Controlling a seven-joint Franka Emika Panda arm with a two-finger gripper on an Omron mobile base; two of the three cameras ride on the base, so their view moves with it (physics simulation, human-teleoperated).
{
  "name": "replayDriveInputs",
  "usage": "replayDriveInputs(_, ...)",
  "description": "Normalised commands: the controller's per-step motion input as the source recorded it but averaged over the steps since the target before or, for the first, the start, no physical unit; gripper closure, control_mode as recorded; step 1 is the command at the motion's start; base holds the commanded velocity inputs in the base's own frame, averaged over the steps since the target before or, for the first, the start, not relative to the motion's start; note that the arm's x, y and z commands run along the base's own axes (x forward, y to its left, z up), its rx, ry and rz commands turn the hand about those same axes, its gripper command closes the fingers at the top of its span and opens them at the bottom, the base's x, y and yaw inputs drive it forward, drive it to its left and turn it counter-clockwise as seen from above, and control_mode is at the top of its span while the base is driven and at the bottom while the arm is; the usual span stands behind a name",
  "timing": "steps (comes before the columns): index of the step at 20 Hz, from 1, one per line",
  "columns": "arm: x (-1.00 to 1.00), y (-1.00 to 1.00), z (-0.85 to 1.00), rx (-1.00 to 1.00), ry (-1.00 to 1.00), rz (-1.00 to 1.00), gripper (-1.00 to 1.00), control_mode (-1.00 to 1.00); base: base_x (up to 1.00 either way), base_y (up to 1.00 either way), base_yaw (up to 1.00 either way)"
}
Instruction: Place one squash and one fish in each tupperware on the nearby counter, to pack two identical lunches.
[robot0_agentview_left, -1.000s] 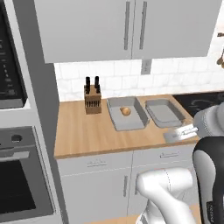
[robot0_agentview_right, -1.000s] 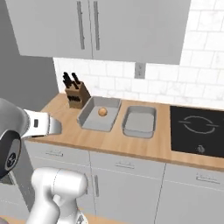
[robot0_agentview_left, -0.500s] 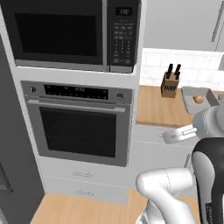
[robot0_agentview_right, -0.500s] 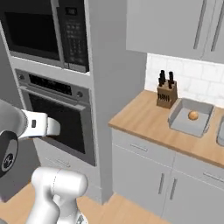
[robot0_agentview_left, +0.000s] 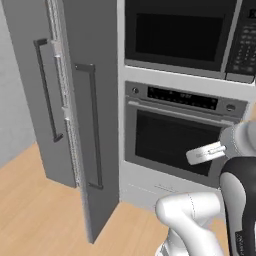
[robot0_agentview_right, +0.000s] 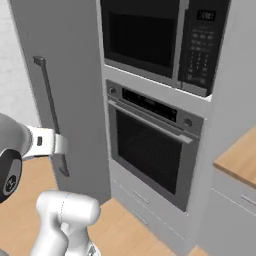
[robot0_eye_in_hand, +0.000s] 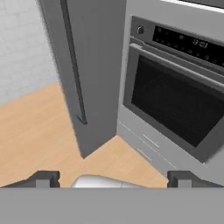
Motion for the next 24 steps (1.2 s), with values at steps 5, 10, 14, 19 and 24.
replayDriveInputs(5,0.00,0.00,0.00,0.00,0.00,0.00,-1.00,1.00,-0.01,1.00,0.38)
replayDriveInputs(10,0.00,0.00,0.00,0.00,0.00,0.00,-1.00,1.00,0.12,1.00,0.22)
replayDriveInputs(14,0.00,0.00,0.00,0.00,0.00,0.00,-1.00,1.00,0.49,1.00,0.02)
replayDriveInputs(19,0.00,0.00,0.00,0.00,0.00,0.00,-1.00,1.00,0.82,1.00,-0.05)
replayDriveInputs(24,0.00,0.00,0.00,0.00,0.00,0.00,-1.00,1.00,1.00,1.00,-0.20)
